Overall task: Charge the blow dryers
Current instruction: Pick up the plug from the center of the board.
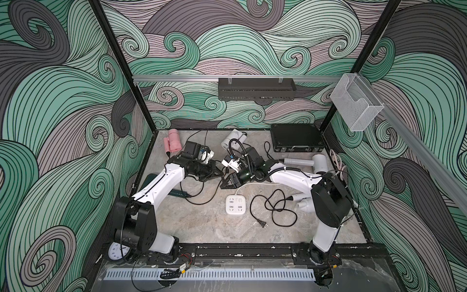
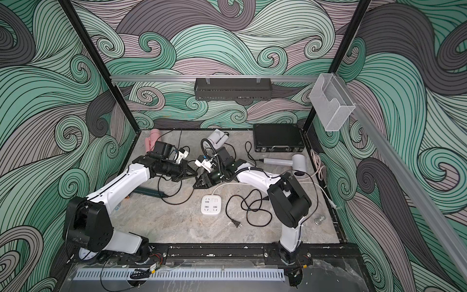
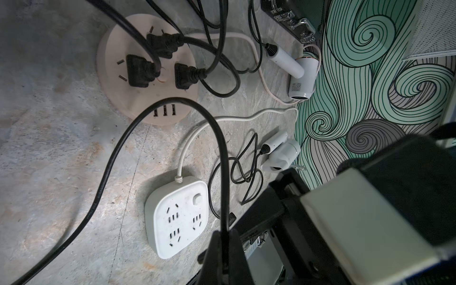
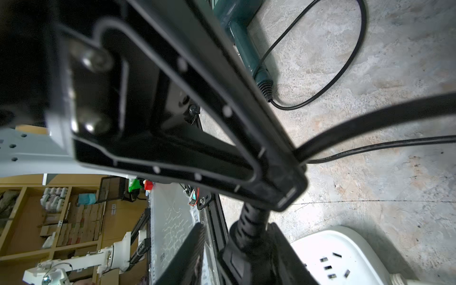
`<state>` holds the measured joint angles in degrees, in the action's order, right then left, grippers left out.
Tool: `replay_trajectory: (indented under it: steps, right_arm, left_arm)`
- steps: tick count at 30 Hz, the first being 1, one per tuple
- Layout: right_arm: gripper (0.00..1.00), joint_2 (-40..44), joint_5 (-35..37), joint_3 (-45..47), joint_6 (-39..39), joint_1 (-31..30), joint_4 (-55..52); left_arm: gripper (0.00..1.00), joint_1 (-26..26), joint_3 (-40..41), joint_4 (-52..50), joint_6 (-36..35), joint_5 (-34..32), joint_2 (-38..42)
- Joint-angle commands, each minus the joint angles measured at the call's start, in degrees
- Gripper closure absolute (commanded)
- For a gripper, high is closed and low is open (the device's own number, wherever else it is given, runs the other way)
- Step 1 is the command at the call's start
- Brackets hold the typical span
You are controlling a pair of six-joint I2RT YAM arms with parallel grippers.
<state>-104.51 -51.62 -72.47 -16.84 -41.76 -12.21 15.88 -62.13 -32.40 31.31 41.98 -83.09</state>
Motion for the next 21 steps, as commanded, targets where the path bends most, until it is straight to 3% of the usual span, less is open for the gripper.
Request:
replay_trajectory:
  steps: [1, 6, 12, 21]
  right_arm:
    - [0.64, -0.11, -2.58, 1.40, -1.61, 0.22, 3.67]
    - [0.67, -0.09, -2.16, 1.54, -1.61, 0.42, 3.51]
    - [0.56, 0.14, -3.66, 3.24, -5.22, 2.47, 7.30]
    - [0.73, 0.70, -4.60, 4.68, -7.19, 2.91, 9.68]
  left_arm:
    - [1.00, 0.43, -0.36, 1.55, -0.79, 1.97, 1.09]
    - [1.00, 0.47, 0.25, 1.82, -0.80, 2.36, 1.20]
    - [1.00, 0.47, 1.44, 2.61, -0.87, 2.34, 1.18]
    - [1.00, 0.50, 1.48, 2.58, -0.53, 1.56, 1.18]
